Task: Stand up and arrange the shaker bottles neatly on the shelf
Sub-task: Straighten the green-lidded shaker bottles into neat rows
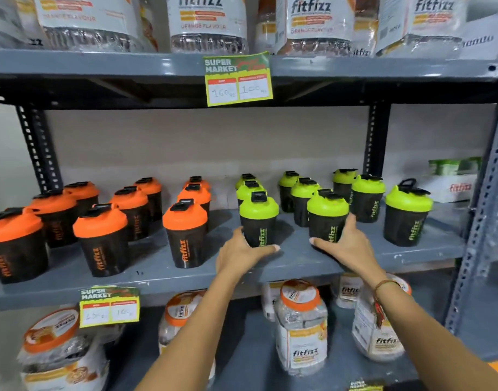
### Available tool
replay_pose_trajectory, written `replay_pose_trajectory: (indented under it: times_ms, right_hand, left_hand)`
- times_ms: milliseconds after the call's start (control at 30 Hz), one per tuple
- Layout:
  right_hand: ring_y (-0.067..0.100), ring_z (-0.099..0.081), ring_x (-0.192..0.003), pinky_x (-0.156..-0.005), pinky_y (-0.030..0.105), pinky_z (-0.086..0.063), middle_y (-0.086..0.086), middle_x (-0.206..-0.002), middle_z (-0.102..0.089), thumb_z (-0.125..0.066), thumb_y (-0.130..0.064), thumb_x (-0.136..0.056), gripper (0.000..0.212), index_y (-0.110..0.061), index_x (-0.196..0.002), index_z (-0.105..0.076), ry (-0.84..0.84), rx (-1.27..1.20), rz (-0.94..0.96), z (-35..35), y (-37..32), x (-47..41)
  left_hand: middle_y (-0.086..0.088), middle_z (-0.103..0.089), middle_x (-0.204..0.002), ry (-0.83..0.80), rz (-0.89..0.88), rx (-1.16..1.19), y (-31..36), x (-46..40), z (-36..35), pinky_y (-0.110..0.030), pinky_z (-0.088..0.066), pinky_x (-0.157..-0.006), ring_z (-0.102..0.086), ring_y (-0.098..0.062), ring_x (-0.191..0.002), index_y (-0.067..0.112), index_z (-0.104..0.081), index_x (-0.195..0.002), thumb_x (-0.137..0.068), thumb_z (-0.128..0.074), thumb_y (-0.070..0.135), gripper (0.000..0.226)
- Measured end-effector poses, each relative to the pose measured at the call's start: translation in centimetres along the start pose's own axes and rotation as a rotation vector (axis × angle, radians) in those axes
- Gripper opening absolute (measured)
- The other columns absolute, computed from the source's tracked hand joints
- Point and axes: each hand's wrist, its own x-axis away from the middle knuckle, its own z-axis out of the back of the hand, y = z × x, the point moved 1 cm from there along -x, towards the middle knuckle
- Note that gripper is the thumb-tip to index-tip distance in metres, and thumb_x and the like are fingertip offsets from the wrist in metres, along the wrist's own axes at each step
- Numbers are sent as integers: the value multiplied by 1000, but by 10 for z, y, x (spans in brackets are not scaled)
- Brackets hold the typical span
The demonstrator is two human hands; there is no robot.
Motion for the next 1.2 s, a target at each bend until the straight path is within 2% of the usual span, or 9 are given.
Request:
replay_pose_trajectory:
  times_ms: [133,333,600,733,800,900,1033,1100,1200]
  right_hand:
    - [38,-63,-104,-80,48,-54,11,-113,-66,-77,-67,-63,78,-19,-110,-37,-39,-3,24,1,7,-3]
    - [34,-63,-106,-85,49,-54,6,-117,-65,-78,-68,-61,78,-22,-111,-39,-86,-72,67,7,9,-3]
    - [32,-65,-104,-83,50,-55,3,-113,-67,-71,-80,-52,85,-25,-108,-37,-94,-77,78,9,9,-5]
    - [33,-62,-114,-88,51,-54,4,-124,-64,-71,-84,-49,96,-26,-117,-36,-111,-92,85,11,11,-5]
    - [30,-57,-123,-96,51,-50,3,-136,-57,-71,-85,-49,110,-28,-134,-30,-118,-138,107,14,12,-1]
    - [20,-57,-114,-95,45,-51,1,-133,-52,-72,-79,-60,109,-29,-147,-28,41,-262,153,27,21,9]
    - [23,-50,-103,-89,49,-47,6,-113,-50,-78,-50,-75,74,-14,-132,-46,604,-272,222,56,50,13]
    - [30,-46,-117,-98,53,-42,13,-126,-47,-80,-43,-76,77,-9,-134,-43,716,-250,130,68,71,4]
    - [35,-40,-132,-107,55,-37,17,-140,-42,-80,-48,-72,97,-6,-145,-32,601,-175,-19,83,99,-13]
  left_hand:
    - [3,-68,-115,95,-5,-95,-2,-1,-5,-34,-48,-75,-61,-25,-106,29,-53,-117,-53,-73,69,78]
    - [7,-72,-104,189,-51,-163,-2,8,-8,-32,-48,-69,-65,-22,-98,33,-60,-108,-51,-69,74,71]
    - [5,-72,-105,230,-43,-211,1,17,-9,-35,-51,-73,-64,-23,-99,31,-60,-108,-52,-70,73,71]
    - [2,-66,-119,221,-29,-190,2,20,-12,-35,-49,-78,-60,-24,-108,26,-50,-124,-54,-74,70,86]
    - [-1,-55,-129,346,-52,-24,4,29,-18,-39,-49,-87,-54,-23,-116,23,-38,-133,-53,-78,66,99]
    - [3,-48,-108,637,-241,145,18,54,-37,-35,-48,-80,-51,-15,-99,23,-43,-120,-64,-80,51,73]
    - [10,-52,-94,418,-499,49,50,74,-80,-27,-47,-69,-53,-5,-84,30,-54,-110,-75,-74,45,44]
    - [10,-55,-109,297,-475,-19,60,66,-100,-34,-51,-77,-56,-8,-95,29,-51,-121,-74,-71,47,55]
    - [-4,-46,-140,214,-293,-109,68,47,-120,-41,-46,-96,-48,-24,-124,17,-33,-140,-70,-72,53,88]
